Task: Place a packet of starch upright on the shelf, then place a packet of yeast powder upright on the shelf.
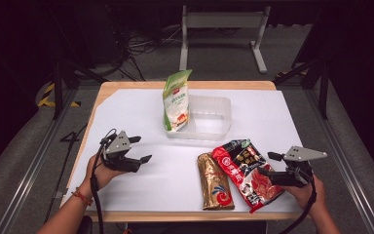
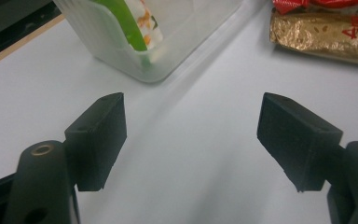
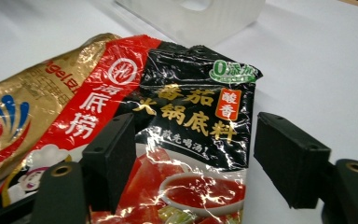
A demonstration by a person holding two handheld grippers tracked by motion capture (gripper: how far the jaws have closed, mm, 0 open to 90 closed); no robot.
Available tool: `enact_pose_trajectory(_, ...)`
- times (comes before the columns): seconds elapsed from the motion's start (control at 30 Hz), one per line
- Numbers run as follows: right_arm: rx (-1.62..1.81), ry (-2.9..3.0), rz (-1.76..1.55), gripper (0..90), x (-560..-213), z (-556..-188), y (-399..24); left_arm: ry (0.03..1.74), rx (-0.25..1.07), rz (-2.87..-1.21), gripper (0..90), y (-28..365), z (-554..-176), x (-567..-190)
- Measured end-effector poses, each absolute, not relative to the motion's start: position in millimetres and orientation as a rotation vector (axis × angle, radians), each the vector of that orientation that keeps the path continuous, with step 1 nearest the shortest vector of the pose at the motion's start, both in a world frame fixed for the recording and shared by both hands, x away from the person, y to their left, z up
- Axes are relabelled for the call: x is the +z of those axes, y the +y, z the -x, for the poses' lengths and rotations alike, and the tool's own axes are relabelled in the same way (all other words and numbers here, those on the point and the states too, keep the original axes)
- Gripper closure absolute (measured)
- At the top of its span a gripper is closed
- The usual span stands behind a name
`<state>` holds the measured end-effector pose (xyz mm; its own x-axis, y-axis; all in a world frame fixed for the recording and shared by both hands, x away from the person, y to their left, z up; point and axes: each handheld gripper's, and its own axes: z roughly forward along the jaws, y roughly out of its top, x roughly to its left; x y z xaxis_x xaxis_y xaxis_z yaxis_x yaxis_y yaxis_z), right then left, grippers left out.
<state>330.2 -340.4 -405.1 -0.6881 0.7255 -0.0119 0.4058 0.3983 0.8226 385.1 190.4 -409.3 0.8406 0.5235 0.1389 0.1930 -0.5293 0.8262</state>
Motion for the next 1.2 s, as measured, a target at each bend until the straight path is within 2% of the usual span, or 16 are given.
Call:
enact_pose_trajectory(0.1, 1.204, 2.310, -0.956, 34.4, -404, -329, -338, 0.531, 0.463, -2.119, 22.2, 195, -380, -414)
enact_pose_trajectory(0.17, 1.211, 2.335, -0.932, 40.2, -404, -327, -336, 0.536, 0.468, -2.115, 19.8, 198, -376, -417)
enact_pose_trajectory(0.3, 1.207, 2.366, -0.905, 41.6, -403, -327, -332, 0.561, 0.453, -2.106, 18.2, 204, -372, -422)
enact_pose_trajectory(0.63, 1.175, 2.378, -0.896, 36.5, -405, -325, -328, 0.599, 0.264, -2.056, 17.6, 201, -379, -429)
enact_pose_trajectory(0.77, 1.187, 2.347, -0.930, 36.0, -405, -324, -336, 0.589, 0.171, -2.057, 17.8, 183, -384, -430)
enact_pose_trajectory(1.2, 1.164, 2.345, -0.937, 33.5, -406, -326, -338, 0.485, 0.001, -2.120, 15.7, 98, -407, -427)
